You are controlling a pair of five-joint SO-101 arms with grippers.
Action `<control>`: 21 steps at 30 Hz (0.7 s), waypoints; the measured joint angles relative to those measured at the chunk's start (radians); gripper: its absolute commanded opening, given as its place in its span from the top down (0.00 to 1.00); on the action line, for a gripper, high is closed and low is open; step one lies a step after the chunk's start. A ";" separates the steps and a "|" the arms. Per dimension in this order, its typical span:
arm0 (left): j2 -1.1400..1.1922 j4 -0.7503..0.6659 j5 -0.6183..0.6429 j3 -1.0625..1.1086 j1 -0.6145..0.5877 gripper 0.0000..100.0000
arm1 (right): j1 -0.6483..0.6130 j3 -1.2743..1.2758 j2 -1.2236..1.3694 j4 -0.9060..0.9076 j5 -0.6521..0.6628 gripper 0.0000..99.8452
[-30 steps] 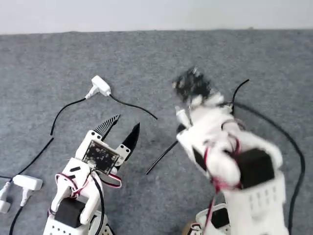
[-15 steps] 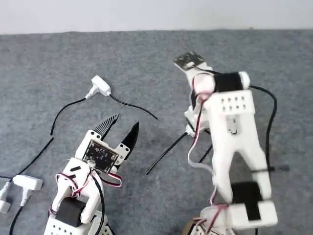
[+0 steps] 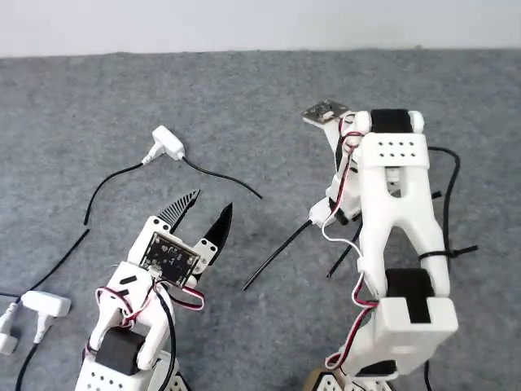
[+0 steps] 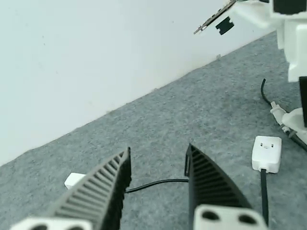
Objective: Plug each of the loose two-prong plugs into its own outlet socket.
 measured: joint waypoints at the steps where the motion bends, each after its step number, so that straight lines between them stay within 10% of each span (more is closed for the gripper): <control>1: -0.002 0.000 0.000 0.000 0.000 0.81 | 0.011 -0.018 0.023 0.000 0.006 0.99; 21: -0.002 -0.006 0.000 0.000 0.000 0.81 | 0.060 -0.282 0.319 0.000 0.061 0.99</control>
